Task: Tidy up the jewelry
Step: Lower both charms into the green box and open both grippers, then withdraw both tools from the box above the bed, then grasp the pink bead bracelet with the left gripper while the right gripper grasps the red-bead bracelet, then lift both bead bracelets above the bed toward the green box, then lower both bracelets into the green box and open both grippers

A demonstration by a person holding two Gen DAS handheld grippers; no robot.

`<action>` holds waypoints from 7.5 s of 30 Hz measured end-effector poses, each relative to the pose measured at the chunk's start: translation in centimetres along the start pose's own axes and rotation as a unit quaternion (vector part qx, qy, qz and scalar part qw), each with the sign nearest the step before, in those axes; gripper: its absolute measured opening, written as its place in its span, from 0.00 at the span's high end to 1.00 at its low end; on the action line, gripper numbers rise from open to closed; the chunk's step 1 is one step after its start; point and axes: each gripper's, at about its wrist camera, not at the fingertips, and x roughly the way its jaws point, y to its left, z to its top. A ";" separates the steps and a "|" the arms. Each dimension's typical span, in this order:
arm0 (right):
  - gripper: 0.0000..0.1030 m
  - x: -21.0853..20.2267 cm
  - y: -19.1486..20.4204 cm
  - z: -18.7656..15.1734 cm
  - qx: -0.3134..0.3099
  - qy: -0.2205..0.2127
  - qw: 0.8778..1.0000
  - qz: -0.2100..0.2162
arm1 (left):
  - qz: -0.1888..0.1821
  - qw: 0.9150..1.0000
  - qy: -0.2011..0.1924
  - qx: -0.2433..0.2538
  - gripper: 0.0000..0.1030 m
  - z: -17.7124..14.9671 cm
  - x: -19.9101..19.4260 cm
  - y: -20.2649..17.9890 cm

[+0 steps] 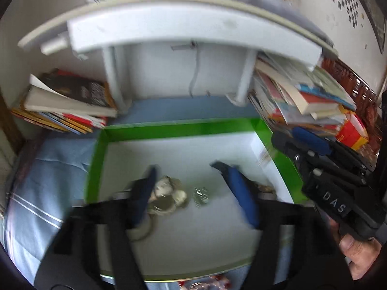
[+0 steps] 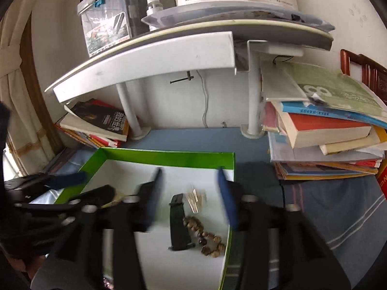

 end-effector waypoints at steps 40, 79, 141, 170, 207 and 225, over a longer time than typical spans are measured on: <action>0.05 -27.9 9.5 -20.4 -0.012 -0.076 0.996 0.039 | 0.029 0.995 -0.087 -0.047 0.04 -26.1 -25.4 3.3; 0.05 -24.3 6.3 -20.2 0.017 -0.047 0.998 0.026 | 0.033 0.998 -0.040 -0.023 0.04 -23.0 -19.2 2.0; 0.92 -1.5 11.6 -14.1 -0.096 0.169 0.981 -0.011 | -0.002 0.996 -0.030 -0.087 0.92 -19.2 -18.1 8.9; 0.92 -23.8 8.7 -16.3 -0.016 -0.004 0.999 0.036 | -0.028 0.998 -0.028 -0.042 0.92 -22.2 -22.7 3.7; 0.92 -20.3 6.4 -15.6 0.001 0.020 0.998 0.065 | -0.014 1.000 -0.003 -0.024 0.92 -19.3 -18.8 2.4; 0.91 -1.4 0.8 0.5 -0.003 0.009 1.000 0.012 | 0.068 0.998 -0.001 -0.011 0.90 1.3 -2.2 8.0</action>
